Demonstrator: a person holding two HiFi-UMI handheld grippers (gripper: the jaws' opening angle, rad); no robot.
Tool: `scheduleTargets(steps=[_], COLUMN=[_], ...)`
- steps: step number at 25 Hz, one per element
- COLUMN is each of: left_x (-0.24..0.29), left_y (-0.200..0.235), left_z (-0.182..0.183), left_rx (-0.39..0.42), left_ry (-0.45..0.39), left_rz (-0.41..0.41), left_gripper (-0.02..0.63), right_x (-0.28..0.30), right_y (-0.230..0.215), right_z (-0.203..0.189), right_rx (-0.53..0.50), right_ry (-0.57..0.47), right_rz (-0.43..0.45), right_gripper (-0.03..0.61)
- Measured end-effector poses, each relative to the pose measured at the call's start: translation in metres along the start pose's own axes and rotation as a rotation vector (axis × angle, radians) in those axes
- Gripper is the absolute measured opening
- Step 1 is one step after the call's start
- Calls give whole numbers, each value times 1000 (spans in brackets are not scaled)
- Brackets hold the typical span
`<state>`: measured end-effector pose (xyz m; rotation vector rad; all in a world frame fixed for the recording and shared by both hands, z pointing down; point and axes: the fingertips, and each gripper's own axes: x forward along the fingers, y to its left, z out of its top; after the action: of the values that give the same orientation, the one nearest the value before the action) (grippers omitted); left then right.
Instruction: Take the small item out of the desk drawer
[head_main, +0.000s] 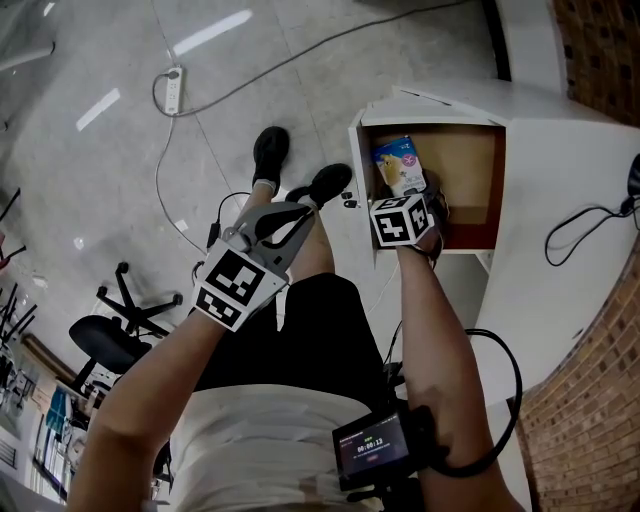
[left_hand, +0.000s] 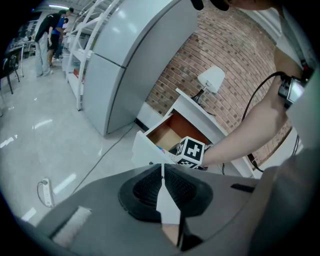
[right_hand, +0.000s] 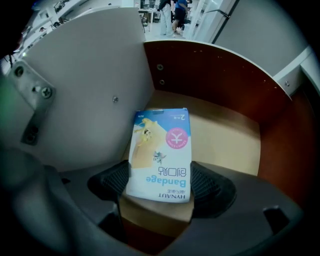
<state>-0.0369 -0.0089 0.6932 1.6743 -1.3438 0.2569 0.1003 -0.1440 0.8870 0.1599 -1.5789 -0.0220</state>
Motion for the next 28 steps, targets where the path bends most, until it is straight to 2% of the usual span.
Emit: scheduleTargets(steps=[16, 28], left_x=[-9, -34], left_y=[-8, -19], left_z=[12, 24], left_rx=[42, 97], left_ry=[-4, 16], left_rz=[-14, -37], left_gripper=[18, 18], right_x=[-27, -63], right_y=[6, 14], right_z=[-5, -12], right_rx=[84, 125], right_ry=[-10, -11], right_rz=[56, 61], right_gripper=[342, 342])
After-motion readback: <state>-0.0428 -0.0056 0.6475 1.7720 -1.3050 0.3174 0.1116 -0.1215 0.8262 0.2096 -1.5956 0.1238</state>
